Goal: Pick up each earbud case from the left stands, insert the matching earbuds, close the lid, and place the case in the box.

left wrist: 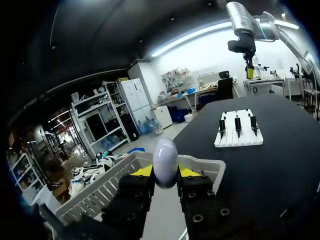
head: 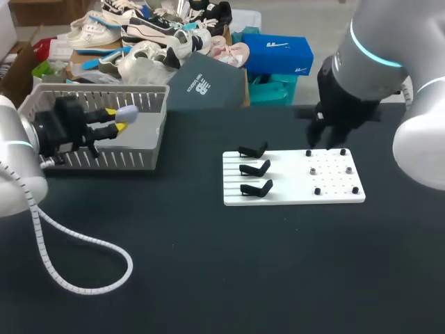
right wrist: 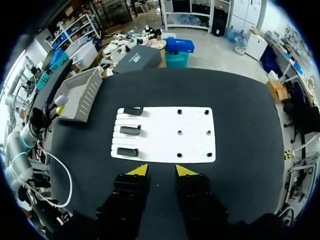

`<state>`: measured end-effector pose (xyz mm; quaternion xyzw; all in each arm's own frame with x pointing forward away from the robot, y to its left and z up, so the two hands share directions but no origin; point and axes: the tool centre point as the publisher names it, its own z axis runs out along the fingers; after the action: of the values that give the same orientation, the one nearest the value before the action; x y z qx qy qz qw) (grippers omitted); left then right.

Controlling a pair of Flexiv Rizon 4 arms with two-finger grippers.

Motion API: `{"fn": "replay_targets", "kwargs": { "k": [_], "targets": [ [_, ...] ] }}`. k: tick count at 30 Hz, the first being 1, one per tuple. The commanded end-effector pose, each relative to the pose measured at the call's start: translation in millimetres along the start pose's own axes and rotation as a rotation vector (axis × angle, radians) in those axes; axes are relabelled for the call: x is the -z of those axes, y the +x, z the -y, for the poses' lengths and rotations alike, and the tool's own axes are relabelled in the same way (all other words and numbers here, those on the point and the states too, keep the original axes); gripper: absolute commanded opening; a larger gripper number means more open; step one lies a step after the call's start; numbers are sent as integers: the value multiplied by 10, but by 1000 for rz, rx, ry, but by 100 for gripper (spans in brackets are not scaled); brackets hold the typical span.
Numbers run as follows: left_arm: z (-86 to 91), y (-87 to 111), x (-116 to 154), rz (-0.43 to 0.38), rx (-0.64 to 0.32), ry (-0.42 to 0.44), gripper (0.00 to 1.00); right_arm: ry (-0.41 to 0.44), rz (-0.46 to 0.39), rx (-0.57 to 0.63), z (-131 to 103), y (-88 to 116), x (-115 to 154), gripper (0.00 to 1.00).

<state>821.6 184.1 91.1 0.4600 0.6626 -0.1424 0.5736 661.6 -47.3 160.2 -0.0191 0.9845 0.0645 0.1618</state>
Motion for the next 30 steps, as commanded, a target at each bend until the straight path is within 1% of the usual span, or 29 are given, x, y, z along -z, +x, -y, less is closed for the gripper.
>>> {"fn": "replay_targets", "kwargs": {
  "k": [1,2,3,5,7,8,9,10,11,12,14,16,18,19,20,21,23,25,27,28,30],
  "targets": [
    [-113,100,-162,-21,7,-176,0,13,-11,-9,-55,-18,-6,29],
    [-129,100,-169,-23,6,-174,0,14,-11,-10,-59,-14,-6,29],
    [-185,161,-190,-28,9,-167,0,16,-12,-13,-64,-6,-6,29],
    [-238,227,-222,-65,28,-144,0,17,-14,-17,-68,5,-11,29],
    [-240,229,-238,-96,7,-128,0,19,-16,-19,-69,15,-20,28],
    [-239,228,-240,-90,17,-128,0,18,-17,-21,-69,22,-22,28],
    [-243,216,-239,-91,18,-126,6,18,-17,-23,-67,29,-25,28],
    [-244,211,-237,-96,16,-120,41,17,-17,-26,-63,34,-30,28],
    [-246,209,-236,-102,14,-111,95,16,-17,-28,-56,38,-37,29],
    [-247,209,-238,-94,15,-104,100,15,-17,-30,-48,41,-43,29],
    [-229,146,-221,-78,11,-100,100,13,-16,-35,-26,47,-55,29],
    [-232,129,-207,-67,10,-100,100,-2,-4,-25,8,53,-66,29],
    [-200,40,-181,-37,11,-95,100,-51,10,5,60,68,-77,30],
    [-209,42,-180,-18,14,-94,100,-72,18,12,101,72,-85,31],
    [-196,-13,-168,10,25,-88,100,-97,28,24,141,75,-92,31],
    [-154,-123,-151,37,28,-78,100,-115,39,39,170,79,-97,31],
    [-69,-291,-129,64,25,-53,100,-129,51,62,242,84,-110,31],
    [59,-468,-98,109,43,-33,100,-150,64,92,311,93,-125,32],
    [191,-592,-90,123,37,-10,100,-171,77,102,397,105,-142,32],
    [235,-625,-90,124,35,2,100,-180,82,108,427,112,-147,32],
    [386,-725,-91,143,46,33,100,-201,90,109,536,136,-171,33]
  ]
}}
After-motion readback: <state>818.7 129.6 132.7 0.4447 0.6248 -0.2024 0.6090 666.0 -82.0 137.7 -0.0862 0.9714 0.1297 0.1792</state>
